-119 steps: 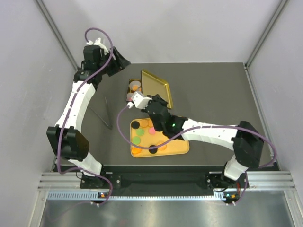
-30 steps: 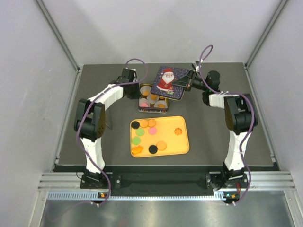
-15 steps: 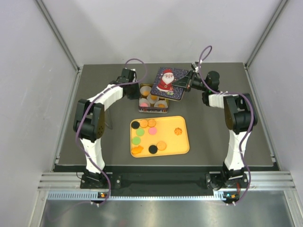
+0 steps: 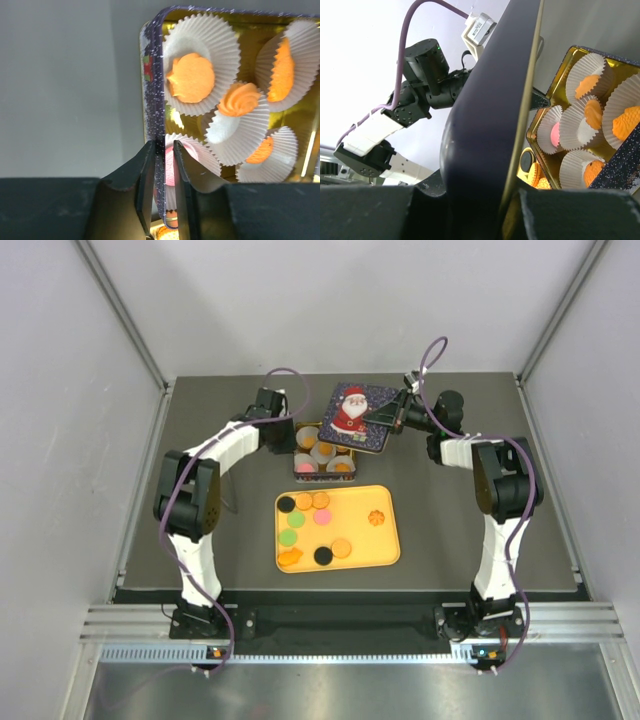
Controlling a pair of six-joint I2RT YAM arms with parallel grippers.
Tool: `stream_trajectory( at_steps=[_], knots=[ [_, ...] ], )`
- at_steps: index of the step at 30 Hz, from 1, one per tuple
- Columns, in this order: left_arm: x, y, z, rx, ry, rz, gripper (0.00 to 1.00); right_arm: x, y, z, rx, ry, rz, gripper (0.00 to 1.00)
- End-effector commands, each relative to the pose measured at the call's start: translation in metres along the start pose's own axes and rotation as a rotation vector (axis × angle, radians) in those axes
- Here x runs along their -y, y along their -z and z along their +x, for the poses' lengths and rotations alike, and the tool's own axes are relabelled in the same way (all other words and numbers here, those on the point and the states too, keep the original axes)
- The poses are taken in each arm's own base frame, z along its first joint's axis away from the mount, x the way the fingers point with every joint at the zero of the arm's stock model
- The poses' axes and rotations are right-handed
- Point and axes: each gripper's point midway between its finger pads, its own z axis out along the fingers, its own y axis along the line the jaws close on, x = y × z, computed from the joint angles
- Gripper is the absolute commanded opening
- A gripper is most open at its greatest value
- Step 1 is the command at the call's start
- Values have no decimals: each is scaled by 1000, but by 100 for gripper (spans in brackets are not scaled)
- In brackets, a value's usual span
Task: Pack the cookies
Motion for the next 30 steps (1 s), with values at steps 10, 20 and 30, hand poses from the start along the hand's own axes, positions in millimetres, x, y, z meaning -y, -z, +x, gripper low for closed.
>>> stream_trajectory(
  at_steps=[10,20,30],
  knots=[
    [20,35,-45,149,1,65,32,-15,-2,-6,-10,92,-62,1],
    [0,55,-66,187,86,38,36,-10,-13,-4,-37,78,-54,1],
    [-2,87,-83,254,161,94,58,4,-50,16,-124,75,-7,2]
  ],
)
